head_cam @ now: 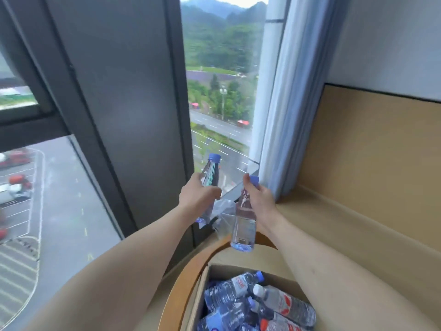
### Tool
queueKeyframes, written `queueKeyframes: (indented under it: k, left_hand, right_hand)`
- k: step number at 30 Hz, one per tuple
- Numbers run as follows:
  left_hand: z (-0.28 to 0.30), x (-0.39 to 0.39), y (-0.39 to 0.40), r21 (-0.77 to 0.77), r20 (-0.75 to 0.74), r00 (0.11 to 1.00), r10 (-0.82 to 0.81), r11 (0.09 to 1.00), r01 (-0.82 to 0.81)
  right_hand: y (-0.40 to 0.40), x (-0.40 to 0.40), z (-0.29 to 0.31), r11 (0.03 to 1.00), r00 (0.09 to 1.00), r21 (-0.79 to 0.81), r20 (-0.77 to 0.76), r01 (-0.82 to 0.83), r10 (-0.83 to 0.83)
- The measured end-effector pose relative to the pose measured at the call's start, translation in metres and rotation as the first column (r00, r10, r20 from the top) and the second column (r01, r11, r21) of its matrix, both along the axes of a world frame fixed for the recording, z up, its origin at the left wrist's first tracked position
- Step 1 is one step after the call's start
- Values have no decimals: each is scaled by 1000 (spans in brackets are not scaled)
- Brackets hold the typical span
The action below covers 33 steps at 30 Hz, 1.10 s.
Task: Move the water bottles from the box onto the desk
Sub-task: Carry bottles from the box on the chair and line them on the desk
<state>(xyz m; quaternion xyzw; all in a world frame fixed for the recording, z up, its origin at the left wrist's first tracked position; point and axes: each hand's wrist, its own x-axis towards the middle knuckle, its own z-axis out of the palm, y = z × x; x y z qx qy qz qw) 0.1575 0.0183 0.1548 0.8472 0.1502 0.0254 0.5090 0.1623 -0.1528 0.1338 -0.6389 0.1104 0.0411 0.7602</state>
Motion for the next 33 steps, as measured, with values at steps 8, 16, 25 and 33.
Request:
queueKeyframes:
  k: [8, 16, 25, 33]
  left_hand:
    - [9, -67, 35, 11, 113, 940, 322, 945, -326]
    - [37, -192, 102, 100, 122, 733, 669, 726, -680]
    - [63, -387, 154, 180, 214, 391, 895, 357, -917]
    - [69, -604, 118, 181, 225, 47, 973, 5, -984]
  right_hand:
    - [59, -24, 21, 931, 935, -80, -26, -356, 355]
    - [160, -97, 24, 722, 725, -92, -11, -686, 688]
    - [261, -253, 62, 317, 312, -64, 77, -946, 947]
    - [263, -455, 81, 1, -8, -70, 127, -998, 992]
